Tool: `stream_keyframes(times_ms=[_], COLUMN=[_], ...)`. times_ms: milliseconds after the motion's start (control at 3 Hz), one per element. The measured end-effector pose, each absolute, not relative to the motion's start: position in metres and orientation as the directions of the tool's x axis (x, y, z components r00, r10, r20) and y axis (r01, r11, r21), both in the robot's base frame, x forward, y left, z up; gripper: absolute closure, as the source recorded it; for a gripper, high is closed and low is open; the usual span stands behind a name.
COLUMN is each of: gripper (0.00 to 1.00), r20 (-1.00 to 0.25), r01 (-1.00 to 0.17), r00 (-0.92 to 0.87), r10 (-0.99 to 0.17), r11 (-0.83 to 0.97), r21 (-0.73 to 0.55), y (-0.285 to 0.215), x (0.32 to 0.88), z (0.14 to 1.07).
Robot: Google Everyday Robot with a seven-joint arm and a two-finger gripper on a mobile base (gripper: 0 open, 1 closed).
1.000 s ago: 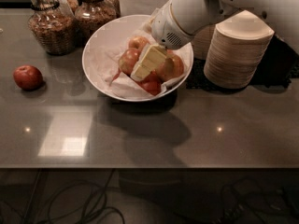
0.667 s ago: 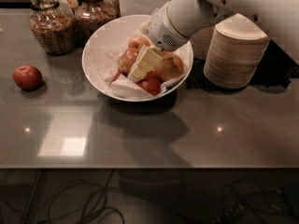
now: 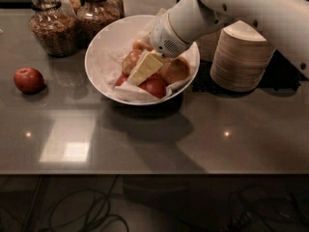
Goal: Pick apple from white bowl
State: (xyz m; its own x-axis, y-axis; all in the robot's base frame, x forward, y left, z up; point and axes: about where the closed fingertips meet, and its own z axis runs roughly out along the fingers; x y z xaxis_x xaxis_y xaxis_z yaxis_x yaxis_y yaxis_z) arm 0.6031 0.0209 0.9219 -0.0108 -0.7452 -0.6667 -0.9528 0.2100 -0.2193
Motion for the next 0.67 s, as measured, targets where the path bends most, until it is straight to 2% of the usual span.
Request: stream_keyframes(times_ms=[667], gripper=[0.26], r20=[-0.670], r01=[-0.957], r00=[-0.033], r10=[-0.742], r11=[0.216], r21=[-0.192], y=[0.0244], x=[0.6096], z=[0.9117])
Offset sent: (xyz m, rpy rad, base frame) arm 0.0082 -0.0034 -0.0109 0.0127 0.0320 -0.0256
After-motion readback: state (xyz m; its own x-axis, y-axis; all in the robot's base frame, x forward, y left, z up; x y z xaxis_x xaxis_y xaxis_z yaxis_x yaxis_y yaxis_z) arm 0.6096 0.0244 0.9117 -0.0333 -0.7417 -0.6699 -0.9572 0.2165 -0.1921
